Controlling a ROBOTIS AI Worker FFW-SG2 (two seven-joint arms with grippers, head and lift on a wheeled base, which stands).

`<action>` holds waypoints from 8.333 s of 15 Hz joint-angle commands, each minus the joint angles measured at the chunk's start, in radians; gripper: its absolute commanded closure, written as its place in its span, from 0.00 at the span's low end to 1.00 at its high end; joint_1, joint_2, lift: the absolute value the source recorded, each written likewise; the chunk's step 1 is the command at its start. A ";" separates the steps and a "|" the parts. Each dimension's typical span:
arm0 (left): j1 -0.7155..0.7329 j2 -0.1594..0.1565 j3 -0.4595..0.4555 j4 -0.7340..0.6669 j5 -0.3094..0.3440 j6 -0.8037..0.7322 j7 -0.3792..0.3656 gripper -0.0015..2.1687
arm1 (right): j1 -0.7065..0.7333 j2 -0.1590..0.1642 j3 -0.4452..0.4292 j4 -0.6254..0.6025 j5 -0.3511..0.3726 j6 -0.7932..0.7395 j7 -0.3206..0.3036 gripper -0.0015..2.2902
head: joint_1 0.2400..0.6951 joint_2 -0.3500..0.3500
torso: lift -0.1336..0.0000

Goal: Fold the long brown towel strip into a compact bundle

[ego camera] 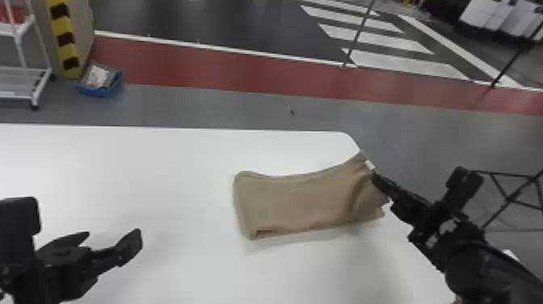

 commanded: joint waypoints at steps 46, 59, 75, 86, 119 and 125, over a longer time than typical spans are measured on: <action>-0.298 -0.228 -0.521 0.379 -0.026 -0.147 0.192 0.24 | 0.420 0.179 -0.269 -0.342 -0.121 -0.073 0.357 0.08 | 1.00 0.00 | 0.07; -0.302 -0.228 -0.521 0.354 -0.067 -0.101 0.199 0.79 | 0.423 0.179 -0.264 -0.342 -0.125 -0.104 0.359 0.08 | 1.00 0.00 | 0.07; -0.192 -0.134 -0.206 0.129 -0.130 -0.061 0.195 0.79 | 0.423 0.179 -0.202 -0.352 -0.094 -0.144 0.343 0.08 | 1.00 0.00 | 0.07; 0.066 -0.011 -0.071 -0.123 -0.028 0.055 0.189 0.79 | 0.443 0.179 -0.074 -0.391 -0.027 -0.172 0.297 0.08 | 1.00 0.00 | 0.07; -0.075 -0.015 -0.196 0.060 -0.279 -0.071 0.025 0.88 | -0.085 0.179 0.300 -0.155 0.300 0.439 -0.052 0.15 | 1.00 0.09 | 0.07; -0.074 -0.017 -0.200 0.052 -0.285 -0.064 0.025 0.88 | -0.106 0.179 0.325 -0.125 0.301 0.479 -0.039 0.20 | 1.00 0.14 | 0.07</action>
